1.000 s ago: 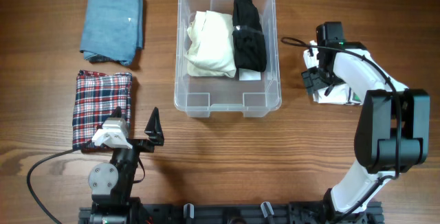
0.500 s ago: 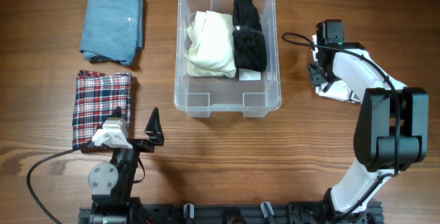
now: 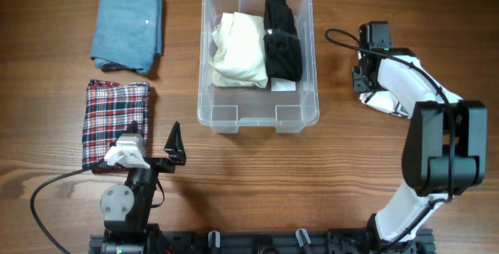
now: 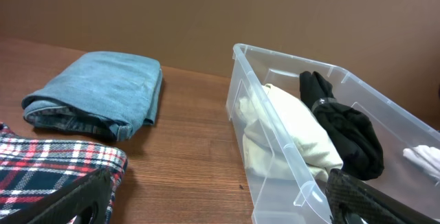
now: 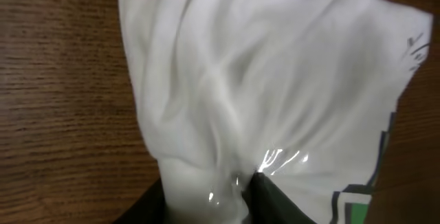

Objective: Pack container
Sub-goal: 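Carry the white t-shirt over the bin and lower it inside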

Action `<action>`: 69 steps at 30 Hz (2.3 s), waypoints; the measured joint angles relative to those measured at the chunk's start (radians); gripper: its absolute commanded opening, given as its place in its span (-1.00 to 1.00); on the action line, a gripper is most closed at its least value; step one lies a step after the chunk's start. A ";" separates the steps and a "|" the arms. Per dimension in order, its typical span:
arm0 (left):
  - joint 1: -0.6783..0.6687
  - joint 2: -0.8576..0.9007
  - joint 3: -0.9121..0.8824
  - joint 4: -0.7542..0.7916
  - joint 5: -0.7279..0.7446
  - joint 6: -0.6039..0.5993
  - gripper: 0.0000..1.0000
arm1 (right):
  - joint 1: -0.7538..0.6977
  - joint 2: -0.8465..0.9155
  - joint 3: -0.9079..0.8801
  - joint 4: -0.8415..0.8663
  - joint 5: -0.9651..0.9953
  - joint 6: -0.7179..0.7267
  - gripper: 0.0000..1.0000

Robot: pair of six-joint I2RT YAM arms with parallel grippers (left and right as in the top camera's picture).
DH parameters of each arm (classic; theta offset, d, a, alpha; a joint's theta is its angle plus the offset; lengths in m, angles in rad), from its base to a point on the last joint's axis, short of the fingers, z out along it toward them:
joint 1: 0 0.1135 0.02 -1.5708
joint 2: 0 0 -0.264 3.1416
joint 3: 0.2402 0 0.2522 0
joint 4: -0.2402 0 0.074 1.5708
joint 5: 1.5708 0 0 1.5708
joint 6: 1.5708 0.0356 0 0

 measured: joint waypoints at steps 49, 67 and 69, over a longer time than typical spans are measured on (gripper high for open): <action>0.000 0.000 0.000 0.000 0.000 0.000 1.00 | 0.640 -0.249 0.116 0.151 -0.396 -0.316 -0.85; 0.000 0.000 0.000 0.000 0.000 0.000 1.00 | 0.642 -0.299 0.137 0.069 -0.280 -0.212 -0.11; 0.000 0.000 0.000 0.000 0.000 0.000 0.99 | 0.642 -0.307 0.150 0.053 -0.362 -0.125 -0.23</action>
